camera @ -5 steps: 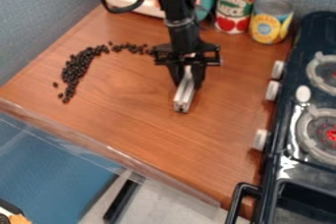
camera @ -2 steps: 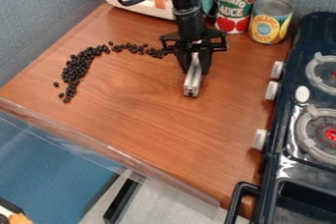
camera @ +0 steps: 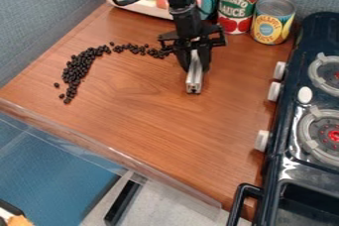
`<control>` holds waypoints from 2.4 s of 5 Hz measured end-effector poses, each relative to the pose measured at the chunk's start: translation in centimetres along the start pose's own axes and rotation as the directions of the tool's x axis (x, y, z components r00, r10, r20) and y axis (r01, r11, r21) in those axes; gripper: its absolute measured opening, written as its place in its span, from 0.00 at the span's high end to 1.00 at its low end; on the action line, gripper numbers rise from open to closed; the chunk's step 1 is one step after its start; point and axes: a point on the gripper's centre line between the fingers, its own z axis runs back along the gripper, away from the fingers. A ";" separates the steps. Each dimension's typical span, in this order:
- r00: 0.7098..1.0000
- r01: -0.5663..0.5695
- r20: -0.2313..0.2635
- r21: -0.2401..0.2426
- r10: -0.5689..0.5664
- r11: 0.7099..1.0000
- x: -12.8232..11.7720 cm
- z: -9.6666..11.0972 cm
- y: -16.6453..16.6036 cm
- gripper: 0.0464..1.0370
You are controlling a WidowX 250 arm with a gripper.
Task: Sweep into pile
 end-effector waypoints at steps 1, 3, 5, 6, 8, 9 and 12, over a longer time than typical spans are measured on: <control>0.998 -0.066 0.013 0.004 0.066 0.998 0.6 0.4 2.1 0.65; 0.987 -0.161 0.027 -0.009 0.161 0.987 0.8 1.2 6.0 0.65; 0.951 -0.296 0.081 -0.045 0.299 0.954 0.2 2.1 9.5 0.65; 0.912 -0.389 0.112 -0.078 0.395 0.918 -0.6 2.7 11.3 0.65; 0.872 -0.471 0.092 -0.116 0.482 0.874 -2.2 3.5 14.2 0.65; 0.872 -0.470 0.089 -0.120 0.481 0.875 -2.7 3.7 14.9 0.66; 0.863 -0.479 0.092 -0.161 0.496 0.863 -3.2 4.7 13.0 0.66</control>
